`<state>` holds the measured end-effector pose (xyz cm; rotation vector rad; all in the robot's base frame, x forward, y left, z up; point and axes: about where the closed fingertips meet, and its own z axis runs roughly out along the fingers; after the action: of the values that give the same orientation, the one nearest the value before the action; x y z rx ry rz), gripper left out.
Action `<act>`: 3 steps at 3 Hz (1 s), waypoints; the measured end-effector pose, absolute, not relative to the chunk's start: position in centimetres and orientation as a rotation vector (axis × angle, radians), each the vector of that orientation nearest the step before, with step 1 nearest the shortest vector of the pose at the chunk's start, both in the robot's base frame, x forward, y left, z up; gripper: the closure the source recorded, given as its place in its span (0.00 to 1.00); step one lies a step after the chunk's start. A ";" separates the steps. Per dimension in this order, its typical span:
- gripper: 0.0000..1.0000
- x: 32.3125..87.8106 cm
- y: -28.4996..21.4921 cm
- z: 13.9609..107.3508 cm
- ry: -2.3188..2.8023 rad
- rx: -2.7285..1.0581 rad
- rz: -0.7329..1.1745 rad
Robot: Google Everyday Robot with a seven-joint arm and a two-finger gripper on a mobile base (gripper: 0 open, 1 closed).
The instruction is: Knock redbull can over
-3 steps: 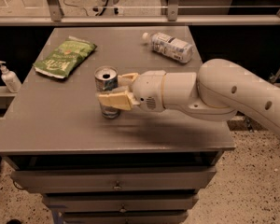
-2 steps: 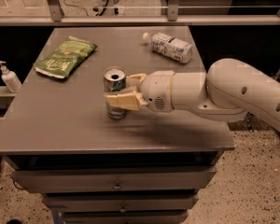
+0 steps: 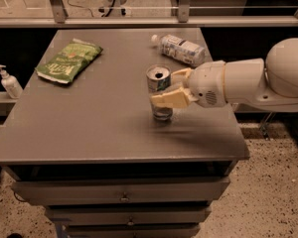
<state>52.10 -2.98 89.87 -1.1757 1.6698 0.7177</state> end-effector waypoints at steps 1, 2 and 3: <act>1.00 53.2 -6.1 91.8 1.691 -1.293 0.603; 1.00 54.1 -7.2 92.5 1.718 -1.467 0.479; 1.00 54.1 -6.4 91.4 1.732 -1.680 0.357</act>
Offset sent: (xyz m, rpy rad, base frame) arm 0.0348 -0.0584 0.0306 -0.5388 -0.1049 0.1638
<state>54.14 -6.42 91.45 -1.6799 1.7325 0.3570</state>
